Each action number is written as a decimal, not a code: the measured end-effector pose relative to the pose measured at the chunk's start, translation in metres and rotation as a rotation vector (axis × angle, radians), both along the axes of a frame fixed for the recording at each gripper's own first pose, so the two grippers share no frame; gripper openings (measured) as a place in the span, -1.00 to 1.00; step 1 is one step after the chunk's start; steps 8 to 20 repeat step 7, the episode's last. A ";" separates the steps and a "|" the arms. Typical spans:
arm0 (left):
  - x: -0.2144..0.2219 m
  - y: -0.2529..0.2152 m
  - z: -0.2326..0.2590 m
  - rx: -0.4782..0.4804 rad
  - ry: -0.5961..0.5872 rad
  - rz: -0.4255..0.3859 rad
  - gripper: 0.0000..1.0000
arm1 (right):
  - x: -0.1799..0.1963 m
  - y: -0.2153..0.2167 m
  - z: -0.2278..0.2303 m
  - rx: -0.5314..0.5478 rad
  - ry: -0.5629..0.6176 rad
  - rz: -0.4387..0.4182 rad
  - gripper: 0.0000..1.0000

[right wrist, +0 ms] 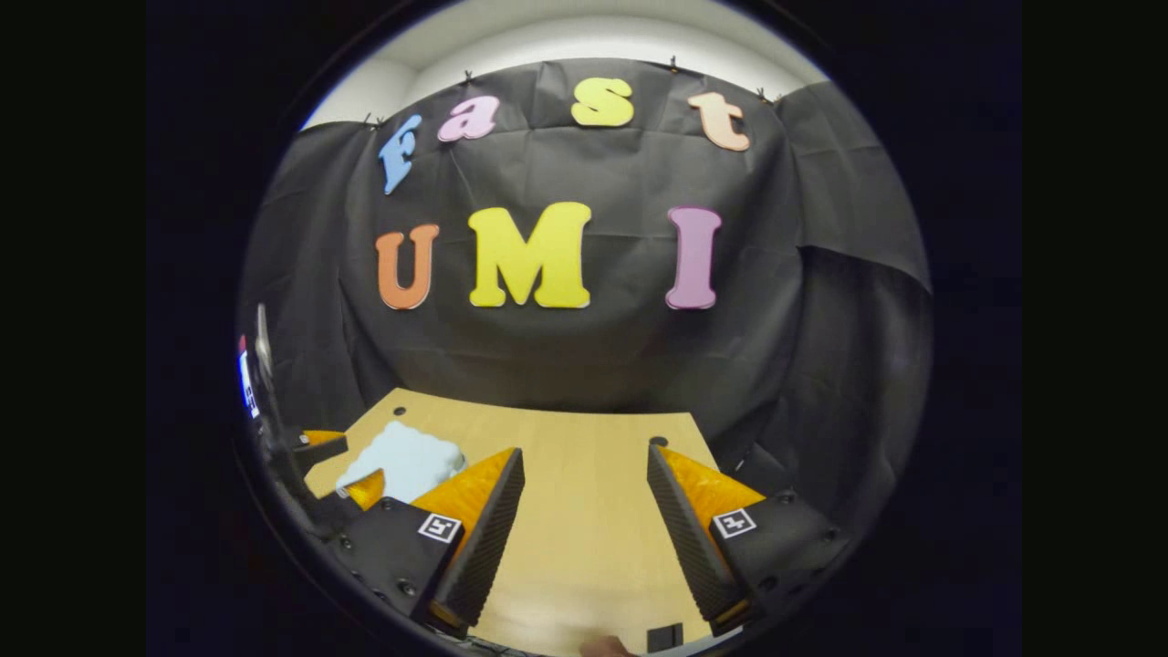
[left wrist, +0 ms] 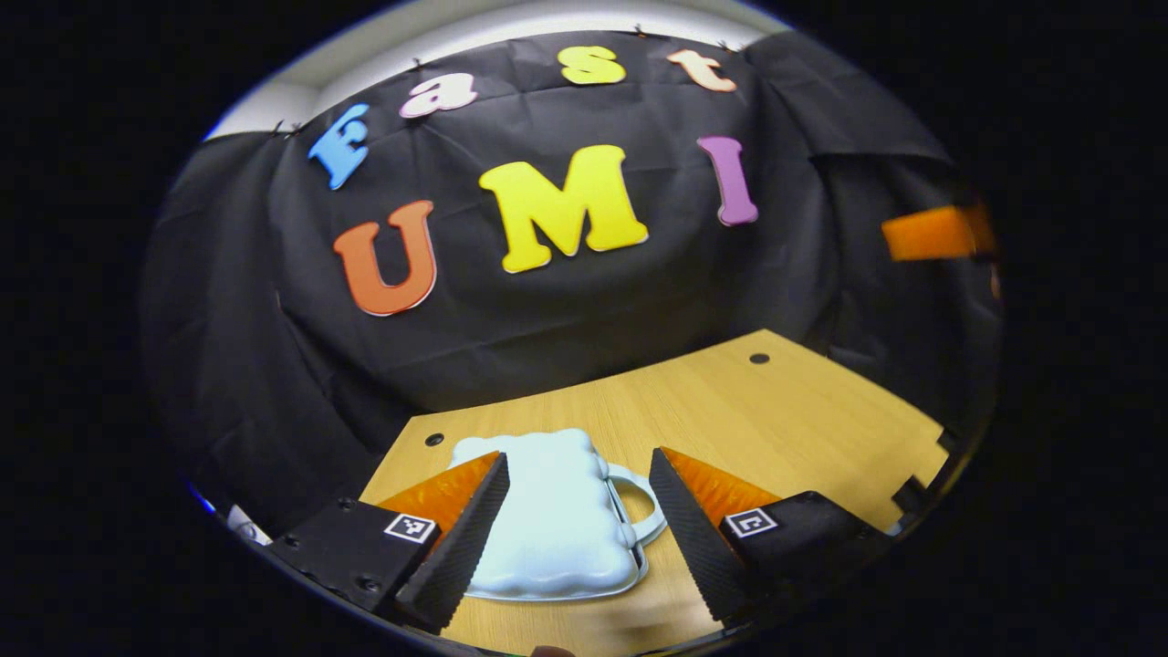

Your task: First open the suitcase, pack the skin care products into it, and then close the suitcase.

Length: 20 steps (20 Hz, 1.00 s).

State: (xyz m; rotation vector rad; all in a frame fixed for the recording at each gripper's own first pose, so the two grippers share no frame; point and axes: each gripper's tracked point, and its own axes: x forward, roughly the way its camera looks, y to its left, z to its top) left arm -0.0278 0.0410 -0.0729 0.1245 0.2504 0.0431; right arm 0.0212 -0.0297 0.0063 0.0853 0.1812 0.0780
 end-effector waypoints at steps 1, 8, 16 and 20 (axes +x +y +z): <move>-0.003 0.011 0.011 -0.044 -0.001 0.013 0.97 | 0.004 0.010 0.003 0.004 -0.016 0.010 0.62; 0.014 0.060 0.069 -0.107 -0.095 0.098 0.97 | 0.013 0.067 0.001 0.013 -0.004 0.047 0.62; 0.014 0.060 0.069 -0.107 -0.095 0.098 0.97 | 0.013 0.067 0.001 0.013 -0.004 0.047 0.62; 0.014 0.060 0.069 -0.107 -0.095 0.098 0.97 | 0.013 0.067 0.001 0.013 -0.004 0.047 0.62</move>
